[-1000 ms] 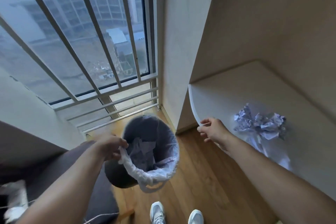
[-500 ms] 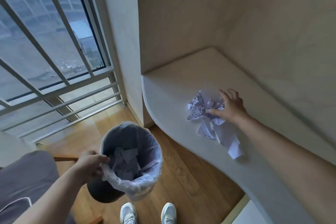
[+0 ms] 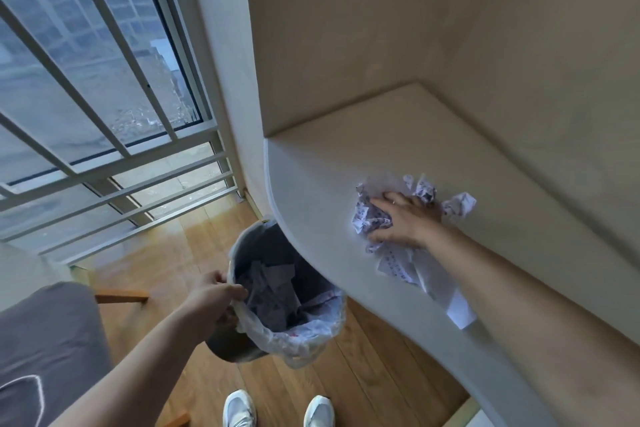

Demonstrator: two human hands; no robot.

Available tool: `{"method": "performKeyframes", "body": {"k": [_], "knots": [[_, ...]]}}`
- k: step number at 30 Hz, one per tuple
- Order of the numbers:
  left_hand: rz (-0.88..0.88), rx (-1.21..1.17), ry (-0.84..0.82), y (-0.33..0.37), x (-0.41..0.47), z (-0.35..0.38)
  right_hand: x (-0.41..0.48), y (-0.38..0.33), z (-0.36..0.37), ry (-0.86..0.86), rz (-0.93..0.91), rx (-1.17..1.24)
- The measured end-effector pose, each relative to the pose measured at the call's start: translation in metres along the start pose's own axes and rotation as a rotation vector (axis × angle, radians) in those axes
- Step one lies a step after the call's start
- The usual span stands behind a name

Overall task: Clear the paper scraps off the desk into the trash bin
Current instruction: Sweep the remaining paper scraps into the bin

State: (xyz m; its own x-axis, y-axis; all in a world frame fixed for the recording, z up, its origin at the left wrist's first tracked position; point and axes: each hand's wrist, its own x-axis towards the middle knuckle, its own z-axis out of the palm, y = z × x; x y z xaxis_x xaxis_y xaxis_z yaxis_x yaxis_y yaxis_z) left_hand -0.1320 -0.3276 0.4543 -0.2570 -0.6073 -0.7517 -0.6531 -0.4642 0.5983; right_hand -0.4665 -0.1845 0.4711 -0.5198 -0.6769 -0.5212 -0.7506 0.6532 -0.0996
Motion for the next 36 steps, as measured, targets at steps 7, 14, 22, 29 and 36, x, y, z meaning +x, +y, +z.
{"method": "performKeyframes", "body": {"k": [7,14,22,29,36], "knots": [[0.016,-0.015,-0.043,0.002,-0.009,-0.001,-0.022,-0.061,0.014,-0.075,-0.315,-0.124],[0.060,-0.020,-0.060,0.009,-0.019,-0.018,-0.050,-0.135,0.050,-0.027,-0.586,-0.270],[0.095,-0.032,-0.062,0.009,-0.016,-0.033,-0.088,-0.151,0.026,0.087,-0.771,0.357],[0.072,-0.077,-0.058,0.011,-0.001,-0.030,-0.029,-0.047,-0.034,0.381,-0.119,0.449],[0.073,-0.081,-0.069,0.018,0.010,-0.030,0.023,-0.012,-0.024,0.001,-0.035,0.679]]}}
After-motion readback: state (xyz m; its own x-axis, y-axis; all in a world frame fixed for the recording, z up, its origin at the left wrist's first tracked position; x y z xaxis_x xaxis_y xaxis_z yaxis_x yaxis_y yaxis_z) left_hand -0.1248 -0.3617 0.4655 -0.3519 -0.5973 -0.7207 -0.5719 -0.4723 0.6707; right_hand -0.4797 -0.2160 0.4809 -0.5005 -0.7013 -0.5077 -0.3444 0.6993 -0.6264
